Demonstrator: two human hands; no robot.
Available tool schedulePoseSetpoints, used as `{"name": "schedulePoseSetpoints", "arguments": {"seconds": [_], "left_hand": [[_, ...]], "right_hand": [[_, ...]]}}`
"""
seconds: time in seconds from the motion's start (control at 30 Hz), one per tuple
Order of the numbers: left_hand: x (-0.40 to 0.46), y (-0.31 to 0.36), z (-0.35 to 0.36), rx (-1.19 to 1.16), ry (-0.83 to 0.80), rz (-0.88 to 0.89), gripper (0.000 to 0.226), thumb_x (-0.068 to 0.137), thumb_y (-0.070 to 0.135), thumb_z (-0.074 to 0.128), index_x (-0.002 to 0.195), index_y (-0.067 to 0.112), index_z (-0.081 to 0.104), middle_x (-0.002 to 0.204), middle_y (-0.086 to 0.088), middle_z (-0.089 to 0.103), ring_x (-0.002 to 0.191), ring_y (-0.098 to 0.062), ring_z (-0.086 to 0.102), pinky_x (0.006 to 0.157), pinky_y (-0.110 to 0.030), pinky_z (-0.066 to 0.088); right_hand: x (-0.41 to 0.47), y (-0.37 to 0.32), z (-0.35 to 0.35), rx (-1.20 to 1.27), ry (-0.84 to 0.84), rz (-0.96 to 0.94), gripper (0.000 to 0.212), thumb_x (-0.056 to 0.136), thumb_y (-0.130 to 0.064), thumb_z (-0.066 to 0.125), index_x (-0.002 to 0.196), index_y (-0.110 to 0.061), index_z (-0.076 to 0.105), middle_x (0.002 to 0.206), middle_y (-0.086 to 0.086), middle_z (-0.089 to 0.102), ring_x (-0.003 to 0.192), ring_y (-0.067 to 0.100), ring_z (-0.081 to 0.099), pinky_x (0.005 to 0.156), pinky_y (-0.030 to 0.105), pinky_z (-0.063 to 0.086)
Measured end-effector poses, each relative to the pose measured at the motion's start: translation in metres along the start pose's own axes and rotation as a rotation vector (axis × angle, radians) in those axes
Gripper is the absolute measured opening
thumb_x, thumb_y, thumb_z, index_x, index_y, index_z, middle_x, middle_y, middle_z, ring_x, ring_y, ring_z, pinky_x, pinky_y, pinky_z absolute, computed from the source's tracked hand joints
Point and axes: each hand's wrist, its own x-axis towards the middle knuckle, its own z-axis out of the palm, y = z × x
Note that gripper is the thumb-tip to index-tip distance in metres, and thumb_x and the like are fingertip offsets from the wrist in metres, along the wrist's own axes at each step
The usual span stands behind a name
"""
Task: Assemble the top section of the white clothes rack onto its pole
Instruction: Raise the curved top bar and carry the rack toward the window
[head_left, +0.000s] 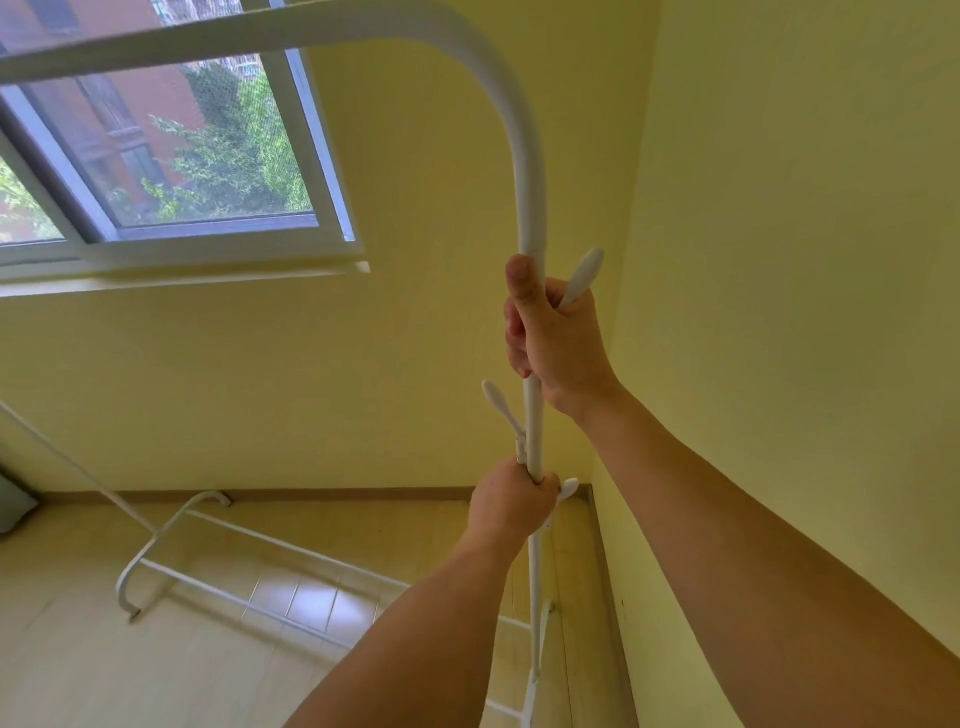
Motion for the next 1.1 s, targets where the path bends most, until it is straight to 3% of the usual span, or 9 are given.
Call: {"name": "schedulePoseSetpoints", "arguments": {"seconds": [0.4,0.63,0.87,0.97,1.1], "left_hand": [[0.087,0.008,-0.014,-0.048,-0.001,-0.054,0.029,0.087,0.036,0.054,0.066,0.016,0.054,0.067,-0.004,0.065,0.054,-0.017,0.054,0.049,-0.027,0.041],[0.137,0.014,-0.026,-0.050,0.055,-0.080,0.032,0.087,0.035,0.056,0.059,0.020,0.050,0.053,0.007,0.056,0.040,-0.004,0.048,0.038,-0.019,0.032],[0.190,0.011,-0.044,-0.110,0.062,-0.104,0.026,0.087,0.031,0.056,0.070,0.011,0.059,0.080,-0.015,0.075,0.061,-0.026,0.065,0.052,-0.033,0.048],[0.212,0.008,-0.050,-0.118,0.069,-0.103,0.028,0.087,0.030,0.055,0.074,0.006,0.062,0.082,-0.018,0.075,0.070,-0.032,0.071,0.062,-0.042,0.058],[0.240,0.006,-0.055,-0.124,0.095,-0.113,0.033,0.088,0.030,0.057,0.081,-0.001,0.068,0.080,-0.016,0.075,0.075,-0.033,0.072,0.064,-0.044,0.058]], "right_hand": [[0.088,0.034,-0.005,0.011,-0.022,0.002,0.064,0.067,-0.077,0.065,0.047,-0.022,0.040,0.037,-0.009,0.035,0.029,0.013,0.029,0.037,0.019,0.025],[0.141,0.053,-0.005,0.022,-0.068,0.007,0.065,0.065,-0.078,0.066,0.049,-0.021,0.040,0.038,-0.007,0.034,0.029,0.014,0.029,0.037,0.019,0.026],[0.193,0.075,0.004,0.004,-0.073,0.019,0.063,0.066,-0.078,0.065,0.048,-0.022,0.042,0.037,-0.008,0.035,0.029,0.014,0.031,0.037,0.018,0.027],[0.215,0.085,0.008,0.008,-0.072,0.028,0.063,0.066,-0.078,0.065,0.048,-0.022,0.042,0.037,-0.008,0.035,0.029,0.014,0.031,0.037,0.018,0.027],[0.242,0.098,0.011,0.013,-0.078,0.029,0.065,0.065,-0.079,0.065,0.048,-0.021,0.041,0.037,-0.007,0.034,0.029,0.014,0.030,0.037,0.019,0.026]]}}
